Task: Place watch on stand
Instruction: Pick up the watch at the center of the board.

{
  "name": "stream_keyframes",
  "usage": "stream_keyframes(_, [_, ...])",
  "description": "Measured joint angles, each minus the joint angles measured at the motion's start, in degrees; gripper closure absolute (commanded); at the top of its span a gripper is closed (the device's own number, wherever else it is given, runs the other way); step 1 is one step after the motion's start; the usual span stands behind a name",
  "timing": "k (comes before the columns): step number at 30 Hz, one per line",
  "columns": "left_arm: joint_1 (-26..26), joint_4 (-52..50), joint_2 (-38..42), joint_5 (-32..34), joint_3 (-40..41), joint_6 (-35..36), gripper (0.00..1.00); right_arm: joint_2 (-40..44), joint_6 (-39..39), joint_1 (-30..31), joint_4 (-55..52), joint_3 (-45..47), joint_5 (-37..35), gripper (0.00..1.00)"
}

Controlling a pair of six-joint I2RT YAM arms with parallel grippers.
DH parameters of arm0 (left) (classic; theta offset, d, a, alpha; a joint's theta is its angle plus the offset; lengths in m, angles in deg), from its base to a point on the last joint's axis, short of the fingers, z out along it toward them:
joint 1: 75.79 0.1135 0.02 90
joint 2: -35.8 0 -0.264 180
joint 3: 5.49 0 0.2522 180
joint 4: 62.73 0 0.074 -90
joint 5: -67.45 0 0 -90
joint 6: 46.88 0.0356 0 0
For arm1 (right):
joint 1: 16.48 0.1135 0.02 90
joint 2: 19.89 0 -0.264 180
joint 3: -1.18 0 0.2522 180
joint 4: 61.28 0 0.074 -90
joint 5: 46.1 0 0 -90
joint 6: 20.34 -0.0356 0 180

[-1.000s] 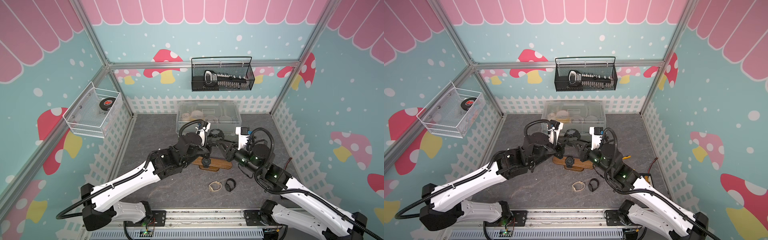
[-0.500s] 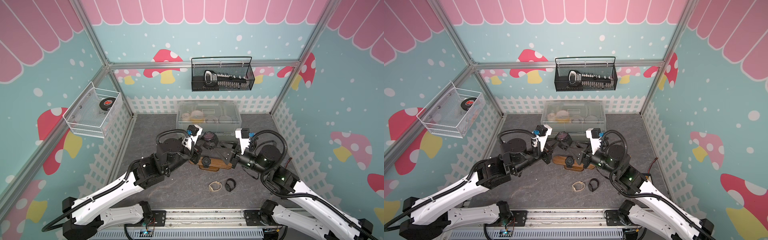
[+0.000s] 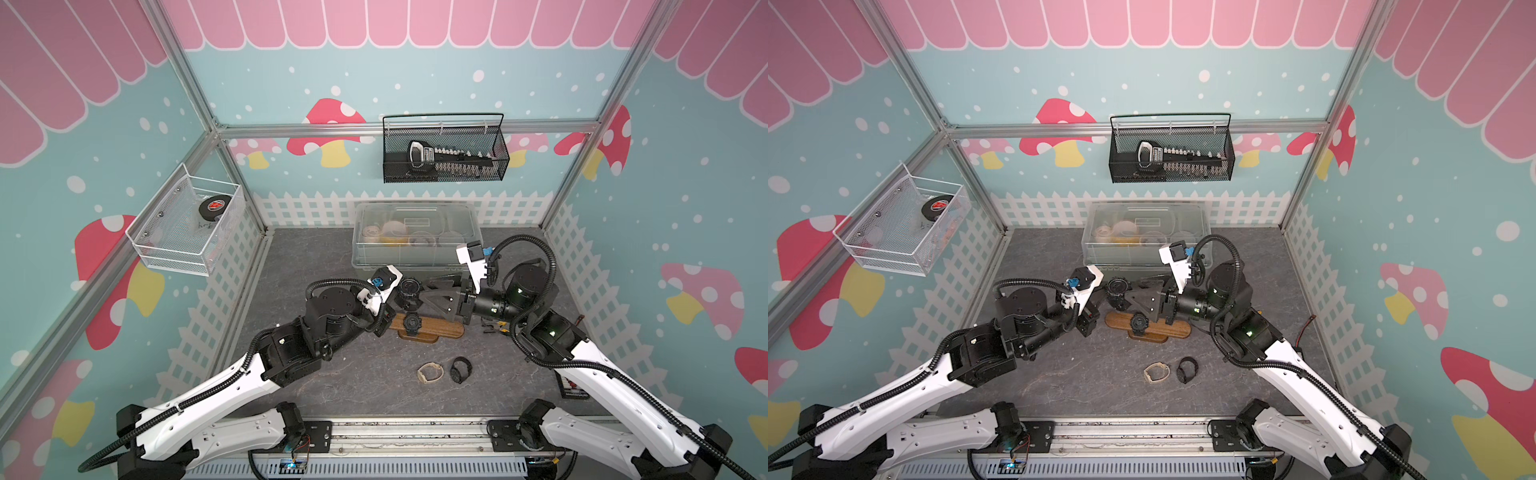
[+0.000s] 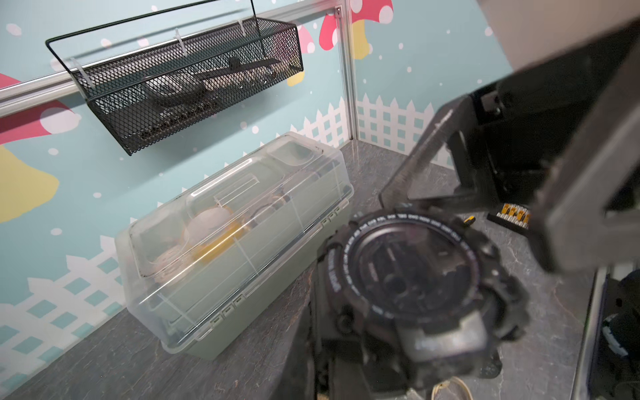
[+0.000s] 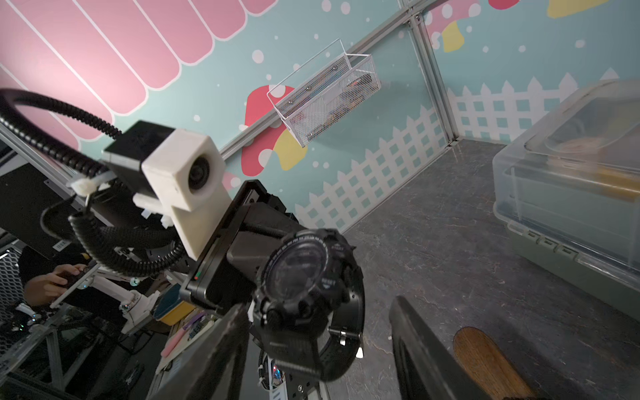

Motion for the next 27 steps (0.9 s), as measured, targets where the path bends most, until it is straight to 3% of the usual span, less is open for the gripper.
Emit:
stream_keyframes(9, [6.0, 0.2, 1.9, -6.2, 2.9, 3.3, 1.00, -6.6, -12.5, -4.6, 11.0, 0.0, 10.7, 0.41])
stream_keyframes(27, [7.8, 0.2, -1.4, -14.1, 2.9, 4.2, 1.00, -12.4, -15.1, -3.7, 10.8, -0.2, 15.8, 0.51])
